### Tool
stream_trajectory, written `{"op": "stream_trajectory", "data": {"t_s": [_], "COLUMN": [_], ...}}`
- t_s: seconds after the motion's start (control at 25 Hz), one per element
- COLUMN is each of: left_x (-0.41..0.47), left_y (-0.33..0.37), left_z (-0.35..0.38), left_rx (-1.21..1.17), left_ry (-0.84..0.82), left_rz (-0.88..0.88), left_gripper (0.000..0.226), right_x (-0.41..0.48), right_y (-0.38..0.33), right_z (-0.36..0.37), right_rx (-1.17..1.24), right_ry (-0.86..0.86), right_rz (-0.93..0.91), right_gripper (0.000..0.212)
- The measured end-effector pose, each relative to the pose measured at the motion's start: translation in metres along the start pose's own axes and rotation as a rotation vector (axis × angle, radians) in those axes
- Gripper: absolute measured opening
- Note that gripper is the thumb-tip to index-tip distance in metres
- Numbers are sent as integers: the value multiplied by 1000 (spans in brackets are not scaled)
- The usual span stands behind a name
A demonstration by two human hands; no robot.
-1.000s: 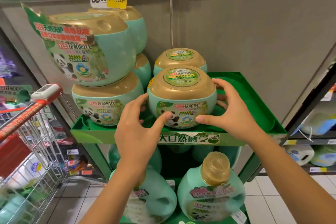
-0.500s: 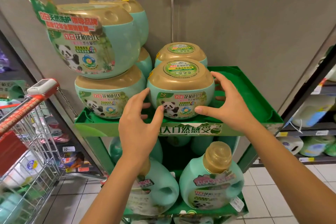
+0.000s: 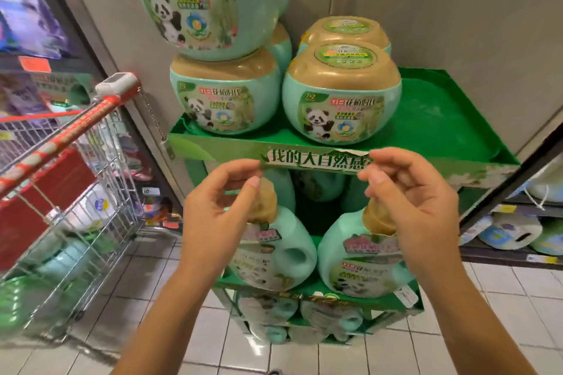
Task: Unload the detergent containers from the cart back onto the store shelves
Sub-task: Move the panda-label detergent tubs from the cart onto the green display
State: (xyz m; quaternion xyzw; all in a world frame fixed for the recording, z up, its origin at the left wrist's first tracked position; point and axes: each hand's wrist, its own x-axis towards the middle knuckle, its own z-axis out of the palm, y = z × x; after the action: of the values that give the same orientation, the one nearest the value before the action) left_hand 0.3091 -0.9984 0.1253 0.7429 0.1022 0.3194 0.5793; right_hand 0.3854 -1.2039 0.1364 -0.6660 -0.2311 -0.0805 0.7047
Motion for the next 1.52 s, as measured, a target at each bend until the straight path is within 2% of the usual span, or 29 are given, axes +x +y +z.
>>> {"op": "stream_trajectory", "data": {"t_s": [0.16, 0.28, 0.44, 0.52, 0.68, 0.88, 1.0, 1.16, 1.36, 1.52], "left_x": [-81, -162, -267, -315, -397, -473, -507, -529, -519, -491], "left_y": [-31, -52, -61, -66, -71, -71, -74, -73, -75, -96], "left_z": [-23, -46, -83, -102, -144, -207, -263, -355, -468, -540], "left_rx": [3, 100, 131, 188, 203, 133, 108, 150, 204, 147], "left_ry": [124, 203, 399, 478, 699, 952, 1030, 994, 929, 991], "left_rz": [-309, -538, -778, -858, -990, -1055, -1104, -1143, -1097, -1066], "left_gripper": [17, 17, 15, 14, 15, 14, 13, 15, 14, 16], "right_x": [-65, -117, -172, -190, -217, -271, -318, -369, -405, -412], "right_y": [43, 78, 107, 110, 97, 69, 62, 61, 63, 73], "right_z": [6, 4, 19, 46, 131, 240, 293, 339, 389, 448], "right_rx": [78, 3, -137, -190, -204, -205, -255, -366, -405, -438], "right_ry": [-176, -355, -613, -769, -1087, -1362, -1446, -1463, -1383, -1363], "right_rz": [343, 574, 797, 817, 730, 599, 591, 646, 684, 698], "right_gripper": [11, 16, 16, 16, 16, 20, 17, 17, 17, 15]}}
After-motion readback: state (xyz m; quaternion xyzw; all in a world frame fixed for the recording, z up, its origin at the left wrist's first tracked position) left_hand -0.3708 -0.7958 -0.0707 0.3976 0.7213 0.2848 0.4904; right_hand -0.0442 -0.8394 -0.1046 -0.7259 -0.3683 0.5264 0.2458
